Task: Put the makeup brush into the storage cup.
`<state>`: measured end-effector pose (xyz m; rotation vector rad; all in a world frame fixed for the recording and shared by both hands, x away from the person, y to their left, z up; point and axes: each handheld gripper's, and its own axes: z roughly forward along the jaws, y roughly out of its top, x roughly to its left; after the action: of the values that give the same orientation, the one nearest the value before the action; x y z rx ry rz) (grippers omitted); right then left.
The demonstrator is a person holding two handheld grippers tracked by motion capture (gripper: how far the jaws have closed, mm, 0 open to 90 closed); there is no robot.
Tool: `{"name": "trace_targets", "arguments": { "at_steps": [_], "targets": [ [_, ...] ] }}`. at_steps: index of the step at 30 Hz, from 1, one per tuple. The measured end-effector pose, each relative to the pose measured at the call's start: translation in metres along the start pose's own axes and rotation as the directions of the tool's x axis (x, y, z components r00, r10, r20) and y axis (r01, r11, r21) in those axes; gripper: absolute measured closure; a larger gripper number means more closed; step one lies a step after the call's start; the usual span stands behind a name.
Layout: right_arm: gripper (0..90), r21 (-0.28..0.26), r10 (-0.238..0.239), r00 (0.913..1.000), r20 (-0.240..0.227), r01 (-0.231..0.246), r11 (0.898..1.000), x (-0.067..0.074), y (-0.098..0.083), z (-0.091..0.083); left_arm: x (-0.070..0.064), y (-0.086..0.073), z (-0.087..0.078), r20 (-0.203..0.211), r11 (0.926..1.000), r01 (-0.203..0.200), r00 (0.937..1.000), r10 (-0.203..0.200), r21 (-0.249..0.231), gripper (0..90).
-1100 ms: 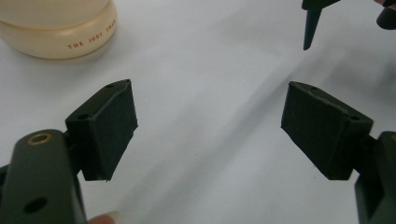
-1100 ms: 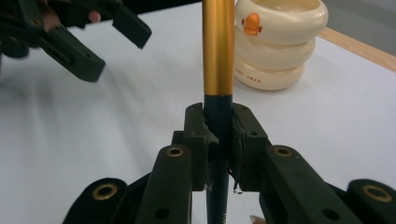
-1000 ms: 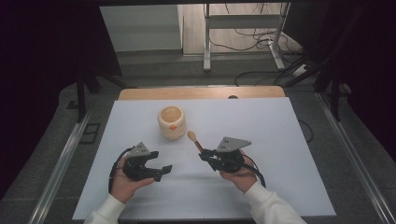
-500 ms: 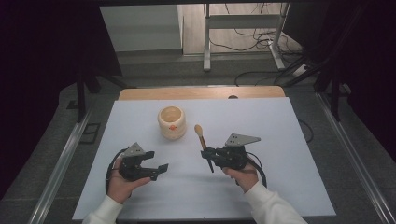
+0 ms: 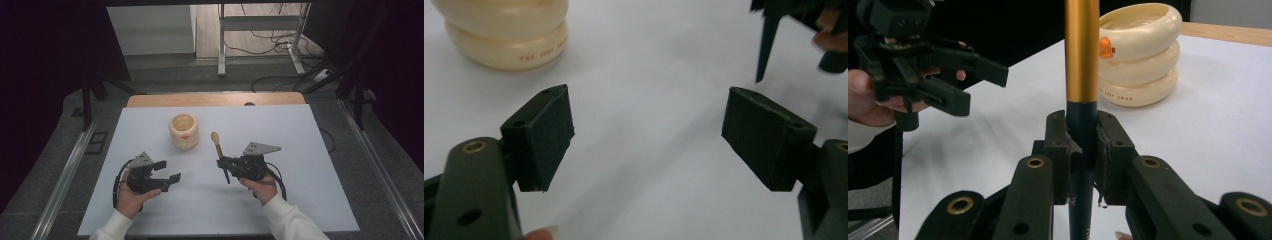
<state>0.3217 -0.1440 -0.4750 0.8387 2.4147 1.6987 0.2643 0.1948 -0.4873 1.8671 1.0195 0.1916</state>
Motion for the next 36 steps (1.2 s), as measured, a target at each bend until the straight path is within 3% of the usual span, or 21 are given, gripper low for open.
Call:
{"name": "trace_targets", "arguments": {
  "at_steps": [3,7,10,16,20,26,33,36],
  "targets": [
    [78.4,0.004,-0.004,1.0,0.001,0.004,1.0,0.001,0.0,0.001,-0.005,0.007,0.002,0.054,0.9992,0.023,0.9983,-0.021,-0.034,21.9],
    [78.3,0.009,-0.01,0.9999,-0.003,0.01,1.0,0.001,-0.001,0.002,-0.012,0.016,0.01,0.098,0.9987,0.019,0.9951,-0.015,-0.046,21.9],
    [78.4,0.013,-0.009,0.9999,-0.004,0.009,1.0,0.002,-0.001,0.004,-0.018,0.023,0.017,0.099,0.9985,-0.001,0.9951,0.007,-0.054,22.0],
    [78.3,0.011,-0.009,0.9999,-0.008,0.009,1.0,0.003,-0.002,0.005,-0.027,0.037,0.03,0.152,0.9945,0.025,0.9883,-0.01,-0.101,22.2],
    [78.3,0.01,-0.006,0.9999,-0.011,0.006,1.0,0.003,-0.002,0.006,-0.032,0.046,0.043,0.16,0.9931,0.026,0.987,-0.008,-0.115,24.1],
    [78.3,0.012,-0.009,0.9999,-0.011,0.009,1.0,0.004,-0.002,0.007,-0.037,0.053,0.061,0.21,0.9893,0.055,0.9774,-0.025,-0.135,28.2],
    [78.3,0.014,-0.011,0.9999,-0.012,0.011,1.0,0.004,-0.003,0.007,-0.037,0.057,0.076,0.282,0.9823,0.118,0.9568,-0.073,-0.146,36.7],
    [78.3,0.015,-0.014,0.9998,-0.012,0.014,1.0,0.005,-0.003,0.008,-0.037,0.057,0.079,0.306,0.9783,0.135,0.9485,-0.081,-0.157,46.6]
  ]
}}
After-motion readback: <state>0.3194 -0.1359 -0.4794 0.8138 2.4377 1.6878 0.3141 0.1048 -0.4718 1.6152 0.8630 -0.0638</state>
